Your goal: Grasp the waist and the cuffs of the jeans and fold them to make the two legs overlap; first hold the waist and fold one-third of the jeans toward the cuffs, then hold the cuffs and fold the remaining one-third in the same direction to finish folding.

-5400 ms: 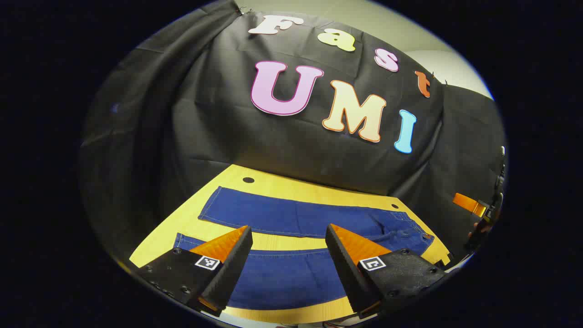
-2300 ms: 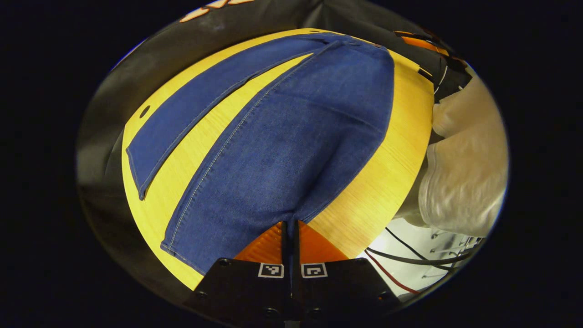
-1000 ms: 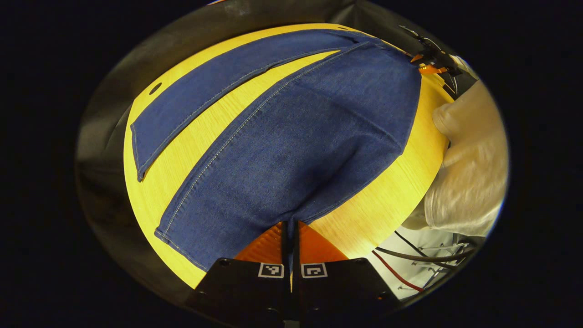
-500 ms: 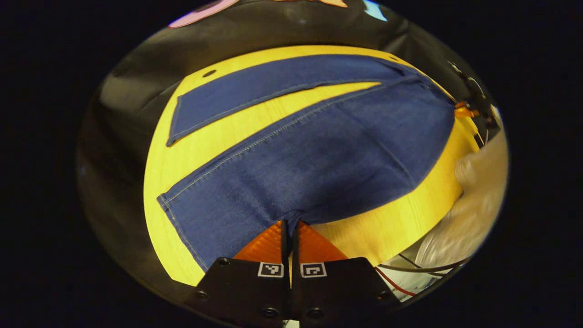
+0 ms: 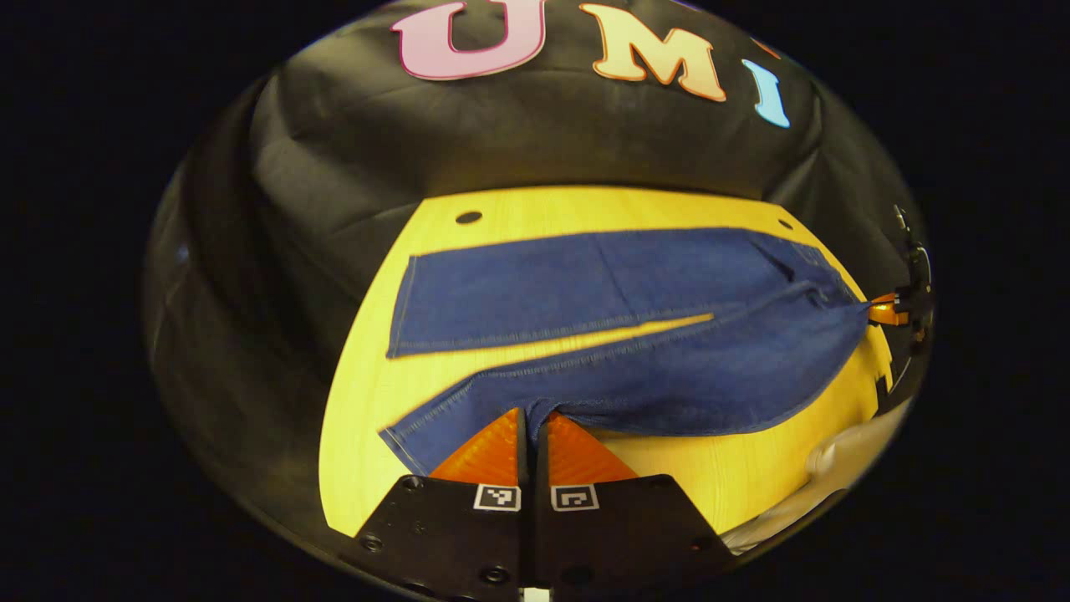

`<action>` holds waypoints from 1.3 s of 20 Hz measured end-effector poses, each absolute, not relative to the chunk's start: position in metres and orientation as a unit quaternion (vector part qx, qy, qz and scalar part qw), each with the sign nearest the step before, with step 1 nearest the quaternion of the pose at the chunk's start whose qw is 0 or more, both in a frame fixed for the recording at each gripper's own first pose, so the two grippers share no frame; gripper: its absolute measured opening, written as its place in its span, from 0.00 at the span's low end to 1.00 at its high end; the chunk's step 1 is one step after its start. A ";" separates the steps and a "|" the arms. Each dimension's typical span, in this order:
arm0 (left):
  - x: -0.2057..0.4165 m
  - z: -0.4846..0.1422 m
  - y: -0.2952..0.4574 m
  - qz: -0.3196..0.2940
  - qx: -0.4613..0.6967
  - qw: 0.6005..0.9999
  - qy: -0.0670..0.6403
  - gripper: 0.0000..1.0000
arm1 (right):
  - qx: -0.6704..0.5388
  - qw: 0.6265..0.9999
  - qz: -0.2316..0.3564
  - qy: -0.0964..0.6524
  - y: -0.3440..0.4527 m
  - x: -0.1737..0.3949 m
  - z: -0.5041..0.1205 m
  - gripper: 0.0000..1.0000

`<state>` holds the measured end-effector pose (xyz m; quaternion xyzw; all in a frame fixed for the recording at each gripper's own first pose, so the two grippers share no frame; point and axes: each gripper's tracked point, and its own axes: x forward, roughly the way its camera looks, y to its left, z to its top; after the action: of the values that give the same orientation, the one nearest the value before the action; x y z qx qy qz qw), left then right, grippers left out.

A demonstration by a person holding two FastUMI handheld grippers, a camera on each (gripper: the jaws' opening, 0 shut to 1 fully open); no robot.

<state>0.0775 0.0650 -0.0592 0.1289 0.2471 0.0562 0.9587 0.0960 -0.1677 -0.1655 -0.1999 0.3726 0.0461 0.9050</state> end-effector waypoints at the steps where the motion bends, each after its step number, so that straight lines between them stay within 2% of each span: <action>1: 0.090 -0.049 0.064 0.056 0.132 0.960 0.238 0.00 | -0.200 0.907 0.046 0.367 -0.165 0.107 -0.156 0.00; 2: 0.104 -0.043 0.064 0.058 0.141 0.960 0.234 0.00 | -0.197 0.912 0.046 0.357 -0.166 0.123 -0.148 0.02; 5: 0.141 -0.017 0.066 0.064 0.169 0.959 0.218 0.00 | -0.194 0.915 0.047 0.350 -0.167 0.157 -0.135 0.00; 7: 0.172 -0.007 0.068 0.068 0.172 0.959 0.217 0.00 | -0.193 0.917 0.046 0.346 -0.167 0.185 -0.128 0.02; 14: 0.270 -0.006 0.095 0.119 0.164 0.957 0.209 0.00 | -0.202 0.933 0.035 0.297 -0.161 0.305 -0.112 0.00; 17: 0.308 -0.012 0.113 0.150 0.175 0.950 0.212 0.00 | -0.218 0.928 0.032 0.300 -0.160 0.349 -0.145 0.03; 20: 0.337 -0.029 0.122 0.169 0.176 0.944 0.222 0.00 | -0.196 0.930 0.015 0.312 -0.163 0.378 -0.179 0.00; 26: 0.352 -0.058 0.119 0.195 0.193 0.931 0.241 0.00 | -0.194 0.924 0.015 0.328 -0.170 0.390 -0.213 0.04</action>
<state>0.3520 0.1195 -0.0579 0.1925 0.2408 0.1946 0.9312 0.3902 -0.1697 -0.2130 -0.1944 0.3279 0.0150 0.9244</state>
